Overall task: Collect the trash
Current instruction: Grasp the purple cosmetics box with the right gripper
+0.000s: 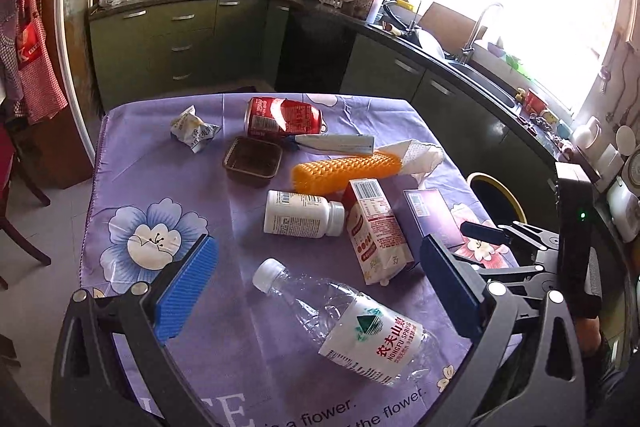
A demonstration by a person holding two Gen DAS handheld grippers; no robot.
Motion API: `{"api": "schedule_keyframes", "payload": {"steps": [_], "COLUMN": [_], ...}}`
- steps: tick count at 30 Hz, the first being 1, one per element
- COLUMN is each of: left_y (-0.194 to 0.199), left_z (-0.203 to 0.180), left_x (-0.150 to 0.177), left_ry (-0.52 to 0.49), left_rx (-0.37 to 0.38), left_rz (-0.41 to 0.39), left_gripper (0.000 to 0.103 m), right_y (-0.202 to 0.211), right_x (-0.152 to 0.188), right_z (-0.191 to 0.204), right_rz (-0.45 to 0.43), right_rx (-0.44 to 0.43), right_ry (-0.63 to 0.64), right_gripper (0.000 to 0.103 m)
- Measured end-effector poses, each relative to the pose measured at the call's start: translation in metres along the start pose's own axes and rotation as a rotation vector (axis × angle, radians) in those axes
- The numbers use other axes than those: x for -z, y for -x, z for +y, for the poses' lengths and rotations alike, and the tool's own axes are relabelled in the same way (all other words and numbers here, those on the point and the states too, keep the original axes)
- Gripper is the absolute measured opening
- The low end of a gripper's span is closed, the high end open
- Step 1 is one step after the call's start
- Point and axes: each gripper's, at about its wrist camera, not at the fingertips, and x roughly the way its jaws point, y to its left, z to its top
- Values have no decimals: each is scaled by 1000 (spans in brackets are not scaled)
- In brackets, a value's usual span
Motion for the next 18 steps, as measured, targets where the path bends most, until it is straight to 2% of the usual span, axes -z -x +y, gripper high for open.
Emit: {"api": "schedule_keyframes", "payload": {"steps": [3,5,9,14,18], "left_y": [-3,-5,-7,-7,-8], "left_z": [4,5,4,1,0], "left_x": [3,4,5,6,7], "left_ry": [10,16,9,-4,0], "left_rx": [5,10,17,12,14], "left_rz": [2,3,7,6,8], "left_gripper": [96,96,96,96,96], "right_y": [1,0,-3,-13,-24], "right_x": [0,0,1,3,4], "right_z": [2,5,7,-2,-3], "right_rz": [-17,-33,-49,-27,-24], "right_rx": [1,0,62,110,124], "right_ry": [-26,-32,-21,-34,-22], "right_gripper": [68,73,74,63,61]}}
